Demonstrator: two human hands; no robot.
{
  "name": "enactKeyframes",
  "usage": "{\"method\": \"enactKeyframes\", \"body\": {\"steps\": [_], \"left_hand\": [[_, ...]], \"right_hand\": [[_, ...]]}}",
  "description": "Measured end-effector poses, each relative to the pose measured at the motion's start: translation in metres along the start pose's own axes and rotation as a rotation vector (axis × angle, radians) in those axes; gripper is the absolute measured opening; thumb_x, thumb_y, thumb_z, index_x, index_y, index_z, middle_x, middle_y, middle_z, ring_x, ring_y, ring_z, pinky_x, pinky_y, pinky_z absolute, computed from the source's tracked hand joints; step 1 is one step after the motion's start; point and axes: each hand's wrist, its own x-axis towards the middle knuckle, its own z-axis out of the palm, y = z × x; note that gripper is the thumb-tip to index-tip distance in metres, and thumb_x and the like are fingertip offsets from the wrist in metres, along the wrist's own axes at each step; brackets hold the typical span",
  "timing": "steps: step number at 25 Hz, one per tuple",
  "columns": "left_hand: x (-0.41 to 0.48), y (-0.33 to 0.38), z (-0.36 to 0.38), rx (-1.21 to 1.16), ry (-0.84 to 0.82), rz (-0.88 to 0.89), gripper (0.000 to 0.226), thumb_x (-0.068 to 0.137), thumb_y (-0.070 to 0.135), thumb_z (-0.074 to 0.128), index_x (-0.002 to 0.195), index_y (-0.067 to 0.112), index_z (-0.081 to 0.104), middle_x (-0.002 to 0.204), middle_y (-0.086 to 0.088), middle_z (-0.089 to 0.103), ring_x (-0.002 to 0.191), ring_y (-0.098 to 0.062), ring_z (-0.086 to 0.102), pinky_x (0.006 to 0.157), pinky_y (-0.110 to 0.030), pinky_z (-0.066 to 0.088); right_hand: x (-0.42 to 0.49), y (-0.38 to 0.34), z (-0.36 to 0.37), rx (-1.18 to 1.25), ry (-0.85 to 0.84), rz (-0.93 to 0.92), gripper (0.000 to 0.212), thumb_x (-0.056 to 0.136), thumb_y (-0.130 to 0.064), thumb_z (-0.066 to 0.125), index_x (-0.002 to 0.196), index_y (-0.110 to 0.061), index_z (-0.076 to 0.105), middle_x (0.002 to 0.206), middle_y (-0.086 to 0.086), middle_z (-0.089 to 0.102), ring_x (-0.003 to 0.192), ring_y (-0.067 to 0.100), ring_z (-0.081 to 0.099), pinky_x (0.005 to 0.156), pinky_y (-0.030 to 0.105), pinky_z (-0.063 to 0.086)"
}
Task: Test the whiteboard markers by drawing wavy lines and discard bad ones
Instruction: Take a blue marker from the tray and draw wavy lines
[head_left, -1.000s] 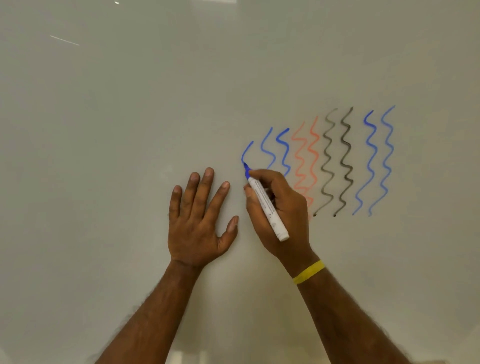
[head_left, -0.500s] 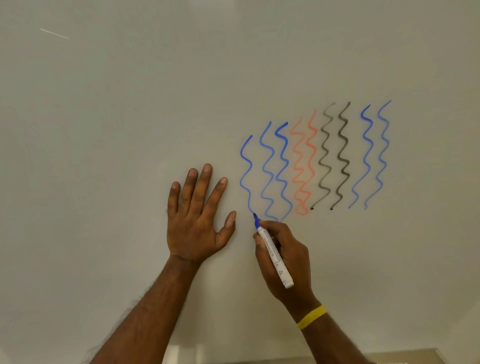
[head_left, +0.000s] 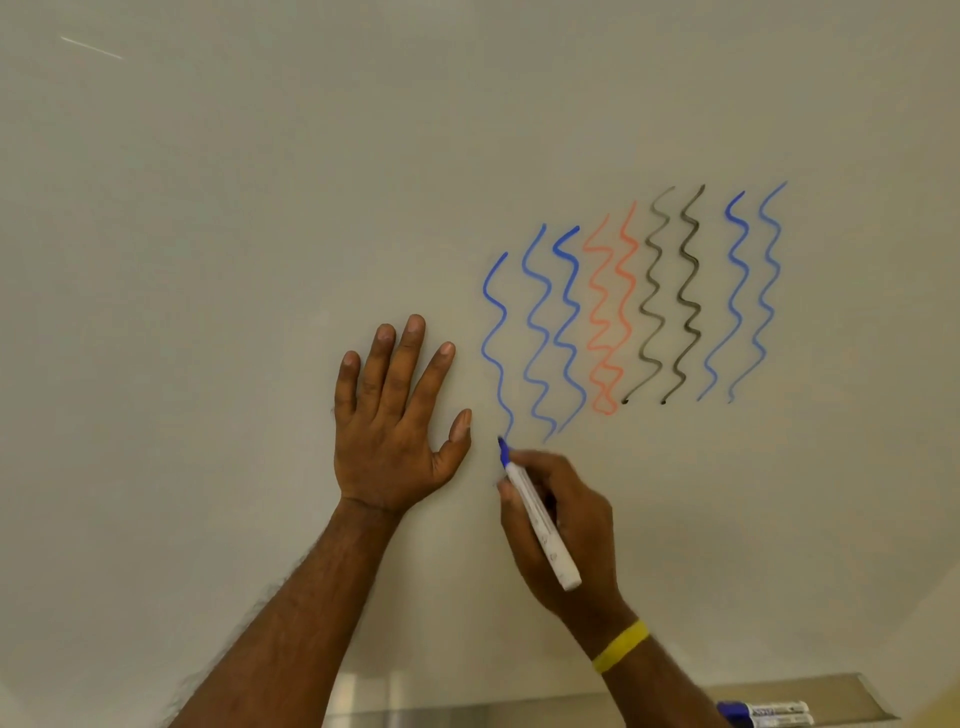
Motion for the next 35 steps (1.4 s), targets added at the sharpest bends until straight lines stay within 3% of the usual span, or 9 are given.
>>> {"method": "enactKeyframes", "body": {"steps": [5,9,14,17,23,29,33,35], "left_hand": [[-0.003,-0.003,0.003,0.019,-0.009,0.019,0.076,0.086,0.05,0.057,0.152,0.021,0.031,0.156,-0.011,0.031,0.148,-0.028,0.022,0.118,-0.051,0.02],[-0.003,-0.003,0.001,0.008,0.02,0.016,0.076,0.086,0.046,0.059,0.151,0.021,0.031,0.155,-0.011,0.034,0.147,-0.028,0.026,0.118,-0.05,0.021],[-0.004,-0.003,0.0,0.014,-0.003,0.019,0.07,0.086,0.046,0.058,0.147,0.018,0.04,0.154,-0.012,0.035,0.147,-0.028,0.027,0.119,-0.05,0.021],[-0.003,-0.002,-0.001,0.009,-0.002,0.015,0.063,0.089,0.046,0.053,0.145,0.017,0.045,0.154,-0.012,0.036,0.147,-0.027,0.025,0.119,-0.048,0.02],[-0.006,-0.003,-0.002,0.008,-0.009,0.016,0.066,0.088,0.045,0.056,0.146,0.018,0.041,0.156,-0.008,0.032,0.149,-0.026,0.022,0.119,-0.048,0.019],[-0.009,-0.004,-0.006,-0.047,-0.061,0.001,0.06,0.09,0.033,0.047,0.147,0.015,0.039,0.157,-0.011,0.03,0.149,-0.028,0.021,0.121,-0.048,0.014],[-0.012,-0.005,-0.009,-0.067,-0.094,-0.015,0.061,0.088,0.029,0.044,0.147,0.014,0.037,0.157,-0.01,0.028,0.15,-0.027,0.017,0.121,-0.048,0.011],[-0.024,-0.004,-0.01,-0.065,-0.111,-0.055,0.063,0.088,0.029,0.044,0.148,0.015,0.035,0.159,-0.008,0.024,0.151,-0.025,0.013,0.122,-0.048,0.01]], "right_hand": [[0.08,-0.049,0.01,0.078,0.018,-0.213,0.025,0.086,-0.016,0.069,0.111,-0.011,0.067,0.094,-0.008,0.066,0.069,0.012,0.06,0.063,0.033,0.053],[0.116,-0.056,0.014,0.112,0.13,-0.199,0.021,0.09,-0.017,0.066,0.109,-0.008,0.066,0.09,-0.005,0.065,0.067,0.01,0.058,0.061,0.031,0.052],[0.09,-0.043,0.015,0.006,0.064,-0.212,0.026,0.089,-0.022,0.065,0.113,-0.012,0.066,0.095,-0.011,0.066,0.073,0.006,0.061,0.065,0.021,0.05],[0.076,-0.033,0.014,0.002,0.063,-0.159,0.025,0.087,-0.023,0.066,0.111,-0.015,0.067,0.091,-0.014,0.064,0.067,0.01,0.059,0.061,0.027,0.052],[0.045,-0.016,0.01,-0.098,-0.001,-0.155,0.026,0.088,-0.033,0.062,0.11,-0.019,0.066,0.092,-0.019,0.062,0.069,0.002,0.057,0.061,0.024,0.052],[0.014,0.002,0.008,-0.208,-0.064,-0.102,0.024,0.088,-0.034,0.06,0.109,-0.023,0.066,0.088,-0.015,0.067,0.067,0.0,0.055,0.06,0.024,0.053],[-0.006,0.013,0.007,-0.251,-0.086,-0.063,0.022,0.088,-0.033,0.059,0.107,-0.023,0.066,0.083,-0.014,0.066,0.065,-0.002,0.05,0.059,0.013,0.045],[-0.019,0.018,0.007,-0.247,-0.096,-0.015,0.022,0.089,-0.034,0.058,0.107,-0.024,0.065,0.083,-0.015,0.065,0.065,-0.002,0.05,0.059,0.015,0.046]]}}
